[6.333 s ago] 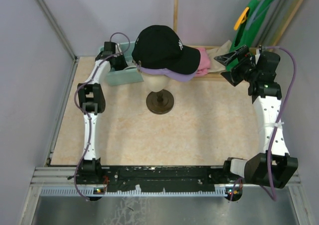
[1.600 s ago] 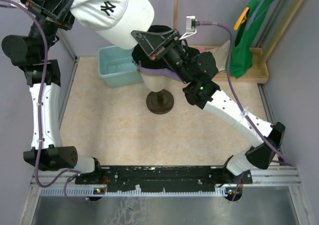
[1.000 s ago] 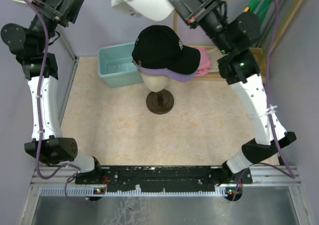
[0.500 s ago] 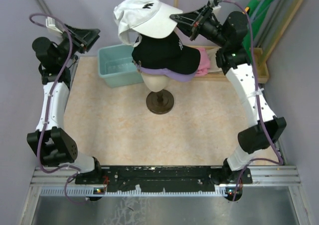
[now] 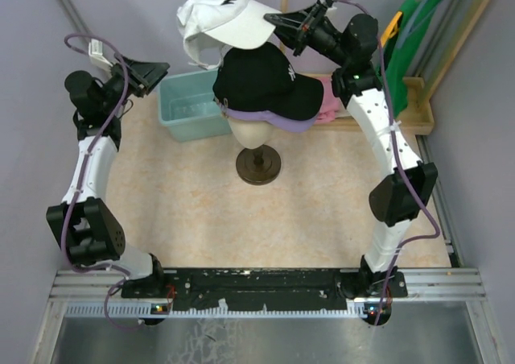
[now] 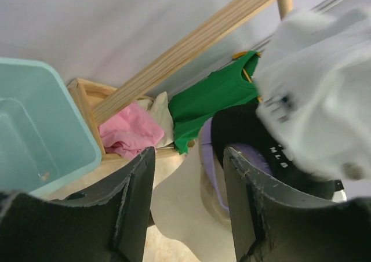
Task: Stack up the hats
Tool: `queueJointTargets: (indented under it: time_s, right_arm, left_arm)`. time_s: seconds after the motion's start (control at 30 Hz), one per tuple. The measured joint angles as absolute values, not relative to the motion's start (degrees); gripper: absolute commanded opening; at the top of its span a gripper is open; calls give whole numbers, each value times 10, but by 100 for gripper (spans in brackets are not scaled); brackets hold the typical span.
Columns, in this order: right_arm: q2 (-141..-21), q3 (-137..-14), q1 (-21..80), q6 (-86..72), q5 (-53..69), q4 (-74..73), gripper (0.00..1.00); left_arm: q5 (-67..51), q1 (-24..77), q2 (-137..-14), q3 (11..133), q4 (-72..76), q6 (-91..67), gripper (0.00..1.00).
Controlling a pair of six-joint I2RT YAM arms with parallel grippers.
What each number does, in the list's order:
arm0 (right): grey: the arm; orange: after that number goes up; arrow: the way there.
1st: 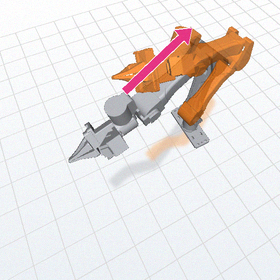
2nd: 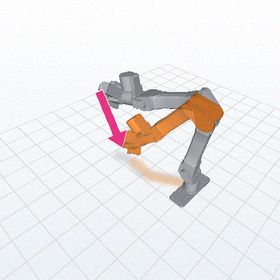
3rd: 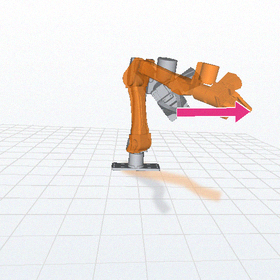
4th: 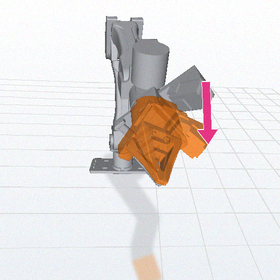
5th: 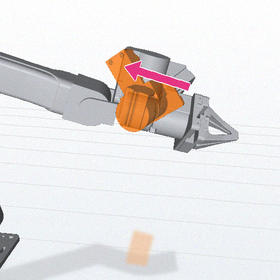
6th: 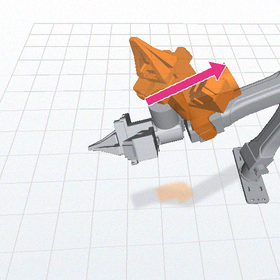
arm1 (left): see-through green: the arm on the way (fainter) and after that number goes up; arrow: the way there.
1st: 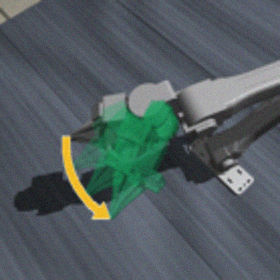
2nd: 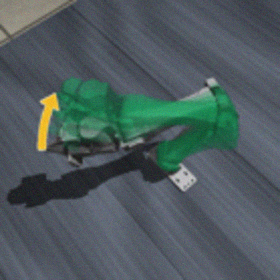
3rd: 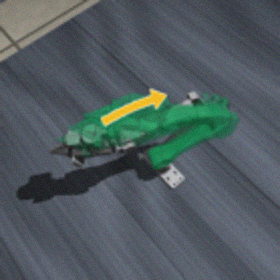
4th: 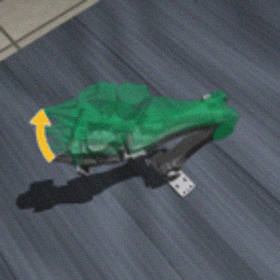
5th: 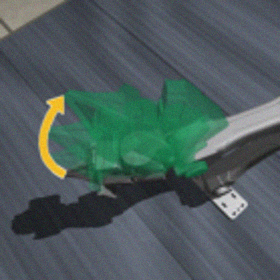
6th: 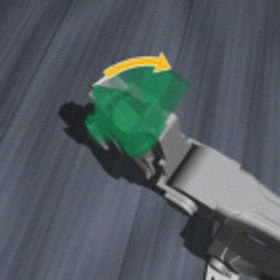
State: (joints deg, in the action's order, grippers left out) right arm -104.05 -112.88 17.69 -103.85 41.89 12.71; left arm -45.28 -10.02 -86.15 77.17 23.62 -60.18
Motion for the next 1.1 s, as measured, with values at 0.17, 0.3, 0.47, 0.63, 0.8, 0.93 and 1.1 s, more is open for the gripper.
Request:
queueJointTargets:
  time_s: [0.17, 0.3, 0.47, 0.63, 0.8, 0.93, 1.1]
  right_arm:
    - [-1105, -1235, 202, -1098, 415, 200, 0]
    - [-1117, -1265, 218, -1109, 421, 211, 0]
    - [-1090, -1196, 223, -1091, 431, 199, 0]
    - [-1078, -1140, 220, -1066, 438, 182, 0]
    - [-1078, -1136, 212, -1042, 448, 172, 0]
    - [-1071, -1122, 201, -1026, 455, 172, 0]
    - [-1032, -1055, 178, -1016, 462, 172, 0]
  left_arm:
    - [-456, -100, -879, 750, 247, -604, 55]
    - [-460, -100, -883, 746, 249, -604, 55]
    - [-464, -100, -883, 746, 255, -603, 55]
    - [-466, -100, -883, 739, 260, -603, 55]
    - [-469, -100, -883, 731, 262, -603, 54]
    - [-471, -100, -883, 730, 262, -603, 54]
    - [-472, -100, -883, 728, 264, -602, 54]
